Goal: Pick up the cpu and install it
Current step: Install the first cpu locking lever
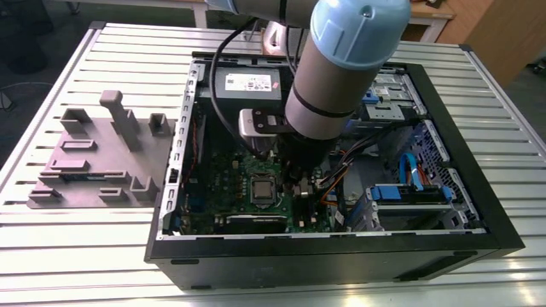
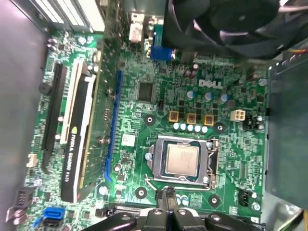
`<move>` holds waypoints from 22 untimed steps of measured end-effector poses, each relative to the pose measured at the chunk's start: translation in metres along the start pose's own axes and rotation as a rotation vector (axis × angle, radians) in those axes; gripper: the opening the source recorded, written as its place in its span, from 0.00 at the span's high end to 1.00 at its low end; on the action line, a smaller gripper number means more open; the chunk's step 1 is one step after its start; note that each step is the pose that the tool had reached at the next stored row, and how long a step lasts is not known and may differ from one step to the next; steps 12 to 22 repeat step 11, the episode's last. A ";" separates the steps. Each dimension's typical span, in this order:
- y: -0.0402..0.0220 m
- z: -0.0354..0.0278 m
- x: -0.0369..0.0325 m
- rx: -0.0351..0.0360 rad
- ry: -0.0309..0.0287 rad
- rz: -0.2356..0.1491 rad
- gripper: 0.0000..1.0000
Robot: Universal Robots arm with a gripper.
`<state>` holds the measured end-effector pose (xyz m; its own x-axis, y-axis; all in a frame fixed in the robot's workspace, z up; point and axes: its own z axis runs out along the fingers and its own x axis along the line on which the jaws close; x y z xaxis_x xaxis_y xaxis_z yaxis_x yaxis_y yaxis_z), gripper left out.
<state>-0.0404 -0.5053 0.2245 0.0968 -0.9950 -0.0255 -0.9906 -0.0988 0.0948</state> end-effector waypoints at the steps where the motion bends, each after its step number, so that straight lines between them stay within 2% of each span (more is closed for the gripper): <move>1: 0.0000 0.0001 -0.0001 0.0002 -0.0004 0.000 0.89; 22: 0.0002 0.0000 0.0000 0.0001 -0.0002 0.000 0.89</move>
